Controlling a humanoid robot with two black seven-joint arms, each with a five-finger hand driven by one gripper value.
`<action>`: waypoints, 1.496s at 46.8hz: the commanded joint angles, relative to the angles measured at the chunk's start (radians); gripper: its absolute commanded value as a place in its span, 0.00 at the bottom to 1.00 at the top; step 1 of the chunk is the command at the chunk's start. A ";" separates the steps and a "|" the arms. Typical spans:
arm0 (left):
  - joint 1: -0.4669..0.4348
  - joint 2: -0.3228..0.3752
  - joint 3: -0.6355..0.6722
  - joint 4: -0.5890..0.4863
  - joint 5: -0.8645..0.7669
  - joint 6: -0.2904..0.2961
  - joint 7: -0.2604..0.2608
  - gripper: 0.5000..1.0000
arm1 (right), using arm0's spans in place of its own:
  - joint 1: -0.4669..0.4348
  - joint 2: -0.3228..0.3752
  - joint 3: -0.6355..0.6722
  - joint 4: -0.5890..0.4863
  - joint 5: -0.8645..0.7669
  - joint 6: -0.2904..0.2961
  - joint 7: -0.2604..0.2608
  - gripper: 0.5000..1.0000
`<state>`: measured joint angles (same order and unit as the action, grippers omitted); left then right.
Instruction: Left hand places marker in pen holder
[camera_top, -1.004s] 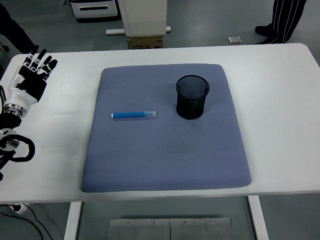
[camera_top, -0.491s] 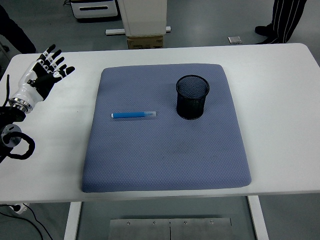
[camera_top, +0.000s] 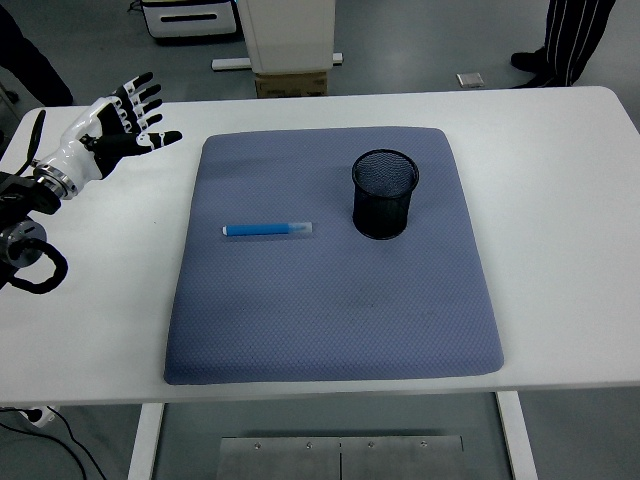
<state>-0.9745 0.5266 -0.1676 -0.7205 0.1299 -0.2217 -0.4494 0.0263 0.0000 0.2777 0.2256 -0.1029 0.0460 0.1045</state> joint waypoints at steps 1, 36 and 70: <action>-0.032 0.000 0.056 -0.004 0.010 -0.002 0.000 1.00 | 0.000 0.000 0.000 0.000 0.000 0.000 0.000 1.00; -0.302 -0.046 0.454 -0.089 0.364 -0.036 -0.002 1.00 | 0.000 0.000 0.000 0.000 0.000 0.000 0.000 1.00; -0.414 -0.177 0.698 -0.088 0.442 -0.036 -0.009 1.00 | 0.000 0.000 0.000 0.000 0.000 0.000 0.000 1.00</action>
<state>-1.3851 0.3528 0.5229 -0.8095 0.5798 -0.2587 -0.4592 0.0259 0.0000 0.2776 0.2254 -0.1029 0.0460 0.1042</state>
